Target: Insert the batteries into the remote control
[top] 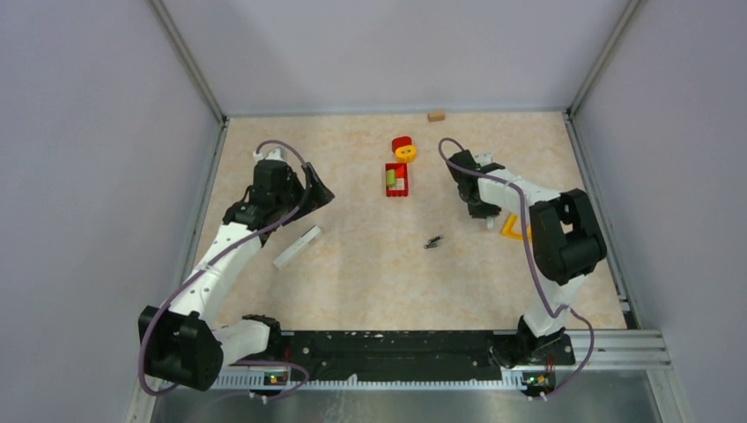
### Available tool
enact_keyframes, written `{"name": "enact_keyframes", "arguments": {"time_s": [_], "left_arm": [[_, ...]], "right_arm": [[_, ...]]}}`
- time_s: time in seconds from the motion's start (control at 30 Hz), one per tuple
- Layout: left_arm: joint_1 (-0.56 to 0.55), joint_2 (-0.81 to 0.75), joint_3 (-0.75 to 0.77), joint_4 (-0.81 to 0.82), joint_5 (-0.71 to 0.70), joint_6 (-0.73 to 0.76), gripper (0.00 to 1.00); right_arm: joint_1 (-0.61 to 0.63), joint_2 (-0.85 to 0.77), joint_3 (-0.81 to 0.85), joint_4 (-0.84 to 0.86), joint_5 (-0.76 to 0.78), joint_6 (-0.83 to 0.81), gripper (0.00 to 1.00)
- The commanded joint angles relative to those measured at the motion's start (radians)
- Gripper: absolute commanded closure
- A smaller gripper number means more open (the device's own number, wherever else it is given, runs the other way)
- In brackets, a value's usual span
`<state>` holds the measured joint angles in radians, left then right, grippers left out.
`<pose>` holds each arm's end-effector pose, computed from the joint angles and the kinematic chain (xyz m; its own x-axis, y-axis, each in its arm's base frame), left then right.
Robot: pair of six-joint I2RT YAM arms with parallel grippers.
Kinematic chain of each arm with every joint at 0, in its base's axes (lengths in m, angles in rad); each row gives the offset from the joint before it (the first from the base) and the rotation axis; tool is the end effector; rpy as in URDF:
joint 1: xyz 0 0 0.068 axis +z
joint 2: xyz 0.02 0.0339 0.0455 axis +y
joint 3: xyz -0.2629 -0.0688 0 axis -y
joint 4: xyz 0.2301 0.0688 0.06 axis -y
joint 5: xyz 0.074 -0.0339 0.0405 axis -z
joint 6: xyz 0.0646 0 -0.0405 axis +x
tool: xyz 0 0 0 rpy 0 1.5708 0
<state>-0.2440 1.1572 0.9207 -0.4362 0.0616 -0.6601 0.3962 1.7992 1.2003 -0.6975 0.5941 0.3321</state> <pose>0.2517 -0.0668 0.2724 -0.6541 -0.4679 -0.5943 -0.1434 0.8482 -0.5099 0.3257 0.0971 0.1667 -0.8981 -0.0829 -0.4318 0.1195 0.8991 -0.4210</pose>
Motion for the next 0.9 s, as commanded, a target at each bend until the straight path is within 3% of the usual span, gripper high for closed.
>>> {"name": "enact_keyframes", "arguments": {"time_s": [0.0,0.63,0.87], "left_arm": [[0.027,0.007,0.028,-0.034,-0.040,-0.001,0.01],[0.106,0.022,-0.068,-0.186,-0.289,-0.085,0.01],[0.126,0.078,-0.195,-0.026,-0.203,-0.084,0.01]], "right_arm": [[-0.003,0.015,0.044,-0.010,-0.002,0.009,0.71],[-0.003,-0.208,-0.054,0.114,-0.401,0.044,0.51],[-0.002,-0.287,-0.104,0.185,-0.573,0.071,0.48]]}}
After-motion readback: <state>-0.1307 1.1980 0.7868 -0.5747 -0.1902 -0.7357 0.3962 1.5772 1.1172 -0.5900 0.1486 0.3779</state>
